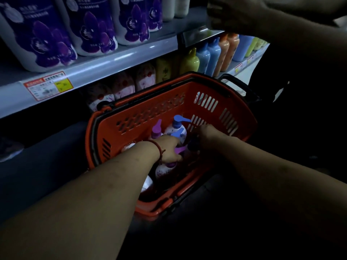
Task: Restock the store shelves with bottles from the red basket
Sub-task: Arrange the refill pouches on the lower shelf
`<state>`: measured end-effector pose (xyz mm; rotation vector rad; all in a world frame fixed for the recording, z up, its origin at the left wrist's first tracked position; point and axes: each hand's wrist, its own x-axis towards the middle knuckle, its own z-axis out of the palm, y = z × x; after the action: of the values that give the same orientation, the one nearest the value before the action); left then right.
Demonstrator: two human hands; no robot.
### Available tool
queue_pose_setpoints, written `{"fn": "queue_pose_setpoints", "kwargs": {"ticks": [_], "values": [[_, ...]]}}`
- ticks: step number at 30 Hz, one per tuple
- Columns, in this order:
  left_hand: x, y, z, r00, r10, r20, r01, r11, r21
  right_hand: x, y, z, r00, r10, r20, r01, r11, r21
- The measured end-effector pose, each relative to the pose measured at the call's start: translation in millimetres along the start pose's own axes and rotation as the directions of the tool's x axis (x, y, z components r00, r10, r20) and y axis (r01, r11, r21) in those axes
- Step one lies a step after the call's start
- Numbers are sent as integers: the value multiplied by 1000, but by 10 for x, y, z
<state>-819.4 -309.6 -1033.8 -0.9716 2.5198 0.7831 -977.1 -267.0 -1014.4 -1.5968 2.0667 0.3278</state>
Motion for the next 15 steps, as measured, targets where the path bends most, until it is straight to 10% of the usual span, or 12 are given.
{"fn": "queue_pose_setpoints", "kwargs": {"ticks": [15], "values": [[-435, -31, -84, 988, -55, -141, 29, 984, -178, -619, -529, -518, 893, -26, -450, 143, 963, 229]]}}
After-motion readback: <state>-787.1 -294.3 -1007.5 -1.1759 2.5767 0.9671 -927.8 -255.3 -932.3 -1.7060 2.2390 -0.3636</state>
